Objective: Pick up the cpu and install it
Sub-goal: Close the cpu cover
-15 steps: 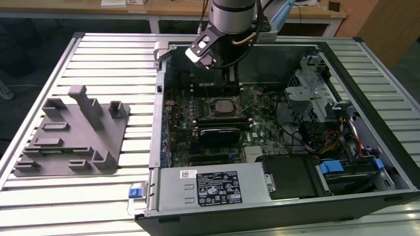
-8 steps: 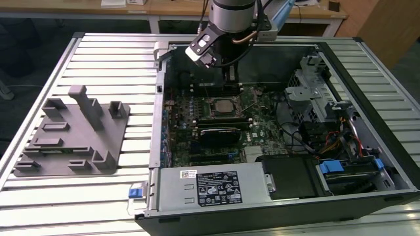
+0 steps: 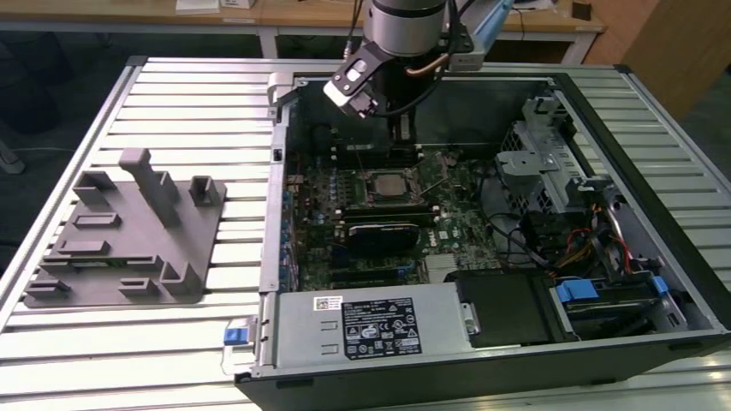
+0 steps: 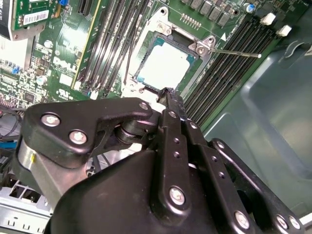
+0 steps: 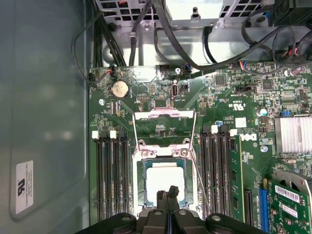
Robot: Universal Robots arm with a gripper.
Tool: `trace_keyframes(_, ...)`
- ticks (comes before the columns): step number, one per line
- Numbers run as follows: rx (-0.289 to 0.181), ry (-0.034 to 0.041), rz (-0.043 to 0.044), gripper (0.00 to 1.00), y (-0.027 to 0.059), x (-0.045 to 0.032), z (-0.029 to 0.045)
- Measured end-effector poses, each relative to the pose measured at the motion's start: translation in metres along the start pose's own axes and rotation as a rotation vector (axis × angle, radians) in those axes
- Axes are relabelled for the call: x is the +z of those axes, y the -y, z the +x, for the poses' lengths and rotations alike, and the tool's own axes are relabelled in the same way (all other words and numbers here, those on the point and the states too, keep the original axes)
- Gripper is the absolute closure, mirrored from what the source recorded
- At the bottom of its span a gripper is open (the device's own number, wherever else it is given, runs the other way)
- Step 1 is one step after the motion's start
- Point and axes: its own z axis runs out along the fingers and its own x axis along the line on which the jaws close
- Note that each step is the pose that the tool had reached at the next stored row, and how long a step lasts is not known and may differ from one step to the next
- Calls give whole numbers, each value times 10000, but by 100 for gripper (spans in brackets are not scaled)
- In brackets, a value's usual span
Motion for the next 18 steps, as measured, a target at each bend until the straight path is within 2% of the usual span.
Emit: trace_keyframes(18, 1, -3, -2, 89, -215, 15, 18)
